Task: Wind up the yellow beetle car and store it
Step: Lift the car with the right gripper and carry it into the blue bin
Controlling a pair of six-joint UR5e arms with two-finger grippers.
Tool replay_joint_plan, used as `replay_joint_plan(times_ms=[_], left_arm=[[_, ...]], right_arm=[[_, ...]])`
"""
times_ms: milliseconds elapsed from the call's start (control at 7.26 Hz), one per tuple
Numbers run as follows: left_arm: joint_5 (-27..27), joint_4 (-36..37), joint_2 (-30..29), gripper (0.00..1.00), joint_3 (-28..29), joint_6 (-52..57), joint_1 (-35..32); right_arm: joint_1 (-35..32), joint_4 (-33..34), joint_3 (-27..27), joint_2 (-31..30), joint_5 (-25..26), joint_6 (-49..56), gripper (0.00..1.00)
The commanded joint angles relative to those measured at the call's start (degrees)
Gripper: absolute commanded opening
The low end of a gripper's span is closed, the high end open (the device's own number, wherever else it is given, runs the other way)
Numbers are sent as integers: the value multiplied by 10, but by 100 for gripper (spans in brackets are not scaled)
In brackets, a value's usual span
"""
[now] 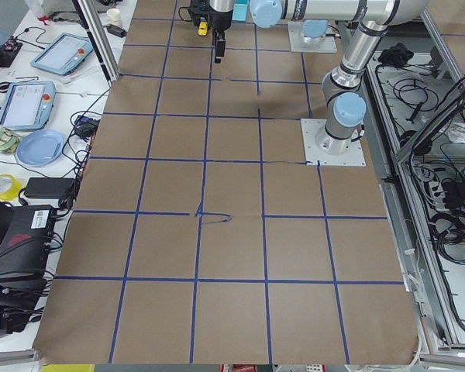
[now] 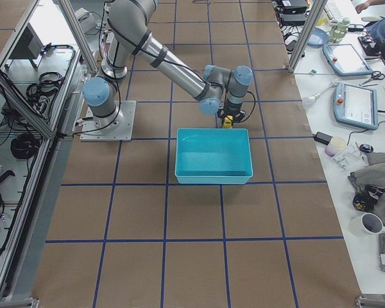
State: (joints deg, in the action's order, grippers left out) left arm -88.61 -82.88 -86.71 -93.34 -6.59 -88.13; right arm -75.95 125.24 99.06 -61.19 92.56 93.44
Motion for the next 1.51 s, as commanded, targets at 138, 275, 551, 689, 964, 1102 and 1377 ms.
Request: replay_joint_plan(times_ms=[138,275,551,689,964,1102,1377], left_arm=[[1,0,1,100,-6,0,0],[2,0,5,100,-4,0,0],[-1,-1,1,100,-10,0,0],[0,-1,-1,100,-9,0,0],[-3,-15,8,100,-11,0,0],[-3,-17,7,100,-7,0,2],[-3,-18,8,100,-5,2,8]], right_arm=[[-7,-14,-40,-34,-5,-2,0],[-7,-30,-44,-59,-23,1,0],[0,-154,-88,-126,-19,-6,0],[15,-212,-114,-139,-1,3,0],[103,-247,-116,-140,8,117,0],[146,-241,-101,-133,5,204,0],[170,-203,-64,-107,10,242,0]])
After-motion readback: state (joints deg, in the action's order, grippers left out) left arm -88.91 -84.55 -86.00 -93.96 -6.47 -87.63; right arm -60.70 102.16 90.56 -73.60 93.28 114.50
